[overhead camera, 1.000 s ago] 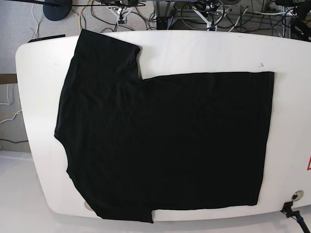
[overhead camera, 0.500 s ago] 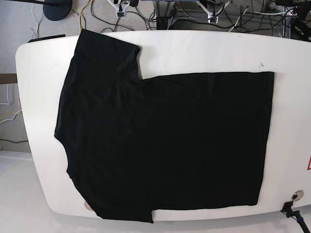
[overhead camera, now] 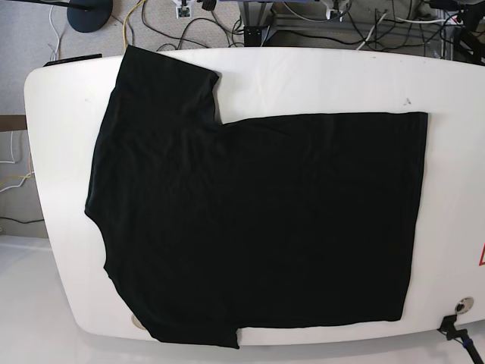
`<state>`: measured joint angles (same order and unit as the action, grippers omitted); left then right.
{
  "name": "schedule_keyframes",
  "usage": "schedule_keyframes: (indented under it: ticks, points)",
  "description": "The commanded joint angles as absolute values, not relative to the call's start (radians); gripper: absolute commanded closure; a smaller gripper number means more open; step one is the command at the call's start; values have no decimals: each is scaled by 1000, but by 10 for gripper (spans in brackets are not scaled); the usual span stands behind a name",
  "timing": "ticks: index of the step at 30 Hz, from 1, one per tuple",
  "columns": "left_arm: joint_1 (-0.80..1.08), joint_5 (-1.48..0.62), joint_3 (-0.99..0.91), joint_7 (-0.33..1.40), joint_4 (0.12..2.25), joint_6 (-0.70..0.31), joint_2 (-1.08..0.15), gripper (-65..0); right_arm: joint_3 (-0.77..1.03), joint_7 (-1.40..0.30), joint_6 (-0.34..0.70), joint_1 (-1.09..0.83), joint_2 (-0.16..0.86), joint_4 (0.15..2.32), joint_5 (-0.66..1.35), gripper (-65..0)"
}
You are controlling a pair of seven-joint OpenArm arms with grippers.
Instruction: Fold the T-shirt properly
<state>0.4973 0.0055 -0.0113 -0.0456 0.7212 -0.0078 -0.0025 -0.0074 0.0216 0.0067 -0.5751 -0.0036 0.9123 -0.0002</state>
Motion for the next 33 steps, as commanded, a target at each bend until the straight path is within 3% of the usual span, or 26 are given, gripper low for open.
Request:
schedule_keyframes:
  ticks: [1,33]
  points:
    - [536,7,-12,-50,759,-10,-1,-271,-7,24,8,-608,-5,949,-1,-206]
    - [1244,7,-42,-45,1813,-10,-84,-265,-2,18,8,-1262,-1,1905,-1,-211]
